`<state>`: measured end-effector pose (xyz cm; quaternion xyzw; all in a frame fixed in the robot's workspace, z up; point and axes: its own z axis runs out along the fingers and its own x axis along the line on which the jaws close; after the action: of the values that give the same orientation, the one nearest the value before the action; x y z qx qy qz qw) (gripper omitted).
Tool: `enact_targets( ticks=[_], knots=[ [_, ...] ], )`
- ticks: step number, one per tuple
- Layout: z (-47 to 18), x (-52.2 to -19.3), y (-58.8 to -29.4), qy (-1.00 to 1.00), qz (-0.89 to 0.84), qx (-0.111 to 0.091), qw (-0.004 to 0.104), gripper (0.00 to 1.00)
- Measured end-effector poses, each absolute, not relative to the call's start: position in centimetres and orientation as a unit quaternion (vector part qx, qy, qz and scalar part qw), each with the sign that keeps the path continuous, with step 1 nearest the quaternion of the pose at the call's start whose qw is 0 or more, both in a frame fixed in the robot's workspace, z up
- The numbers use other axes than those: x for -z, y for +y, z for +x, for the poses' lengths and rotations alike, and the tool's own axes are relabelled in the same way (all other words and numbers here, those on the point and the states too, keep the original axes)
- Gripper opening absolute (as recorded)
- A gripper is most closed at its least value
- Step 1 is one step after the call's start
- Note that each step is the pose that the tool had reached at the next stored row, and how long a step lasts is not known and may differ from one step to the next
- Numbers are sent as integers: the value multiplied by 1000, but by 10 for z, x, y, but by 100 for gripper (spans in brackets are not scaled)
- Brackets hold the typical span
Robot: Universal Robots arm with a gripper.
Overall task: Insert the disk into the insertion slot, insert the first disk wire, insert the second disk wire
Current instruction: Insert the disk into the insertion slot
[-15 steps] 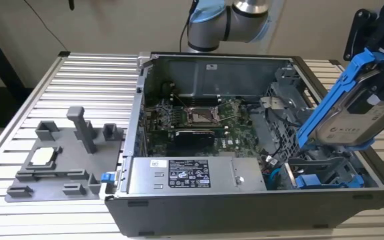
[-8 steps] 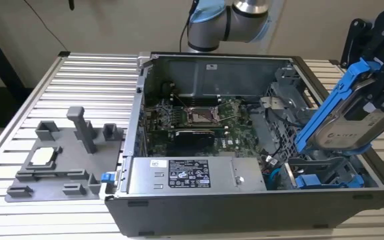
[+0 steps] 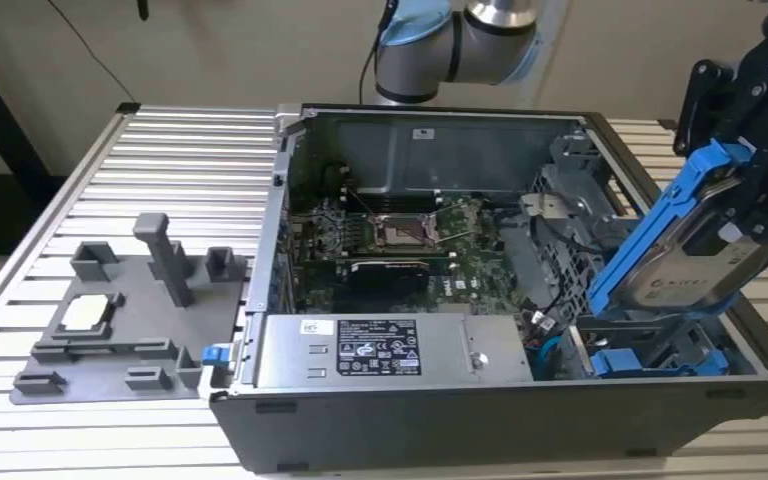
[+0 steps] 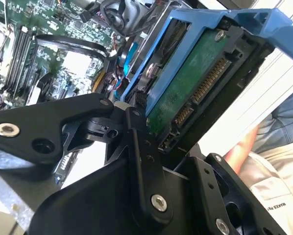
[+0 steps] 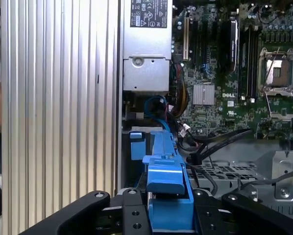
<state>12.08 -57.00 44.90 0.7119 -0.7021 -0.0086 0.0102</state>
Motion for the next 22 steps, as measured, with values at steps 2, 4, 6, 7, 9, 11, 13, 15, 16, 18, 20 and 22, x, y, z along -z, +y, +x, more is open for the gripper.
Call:
enact_targets(
  ticks=[2, 4, 6, 7, 9, 11, 13, 15, 16, 18, 20, 22],
  knots=[
    [121, -447, -570, -700, 714, 7, 9, 33],
    [121, -444, -570, -697, 717, 7, 9, 33],
    [121, -440, -570, -695, 719, 7, 9, 33],
    [121, -439, -570, -694, 720, 7, 9, 33],
    [121, -435, -570, -691, 722, 7, 9, 33],
    [121, -432, -570, -689, 725, 7, 9, 33],
    [122, -429, -571, -687, 726, 7, 9, 33],
    [122, -427, -571, -686, 728, 7, 9, 33],
    [123, -426, -572, -685, 728, 7, 9, 33],
    [123, -424, -572, -684, 729, 7, 9, 33],
    [124, -421, -572, -683, 730, 7, 9, 33],
    [124, -419, -572, -683, 731, 6, 9, 33]
  ],
)
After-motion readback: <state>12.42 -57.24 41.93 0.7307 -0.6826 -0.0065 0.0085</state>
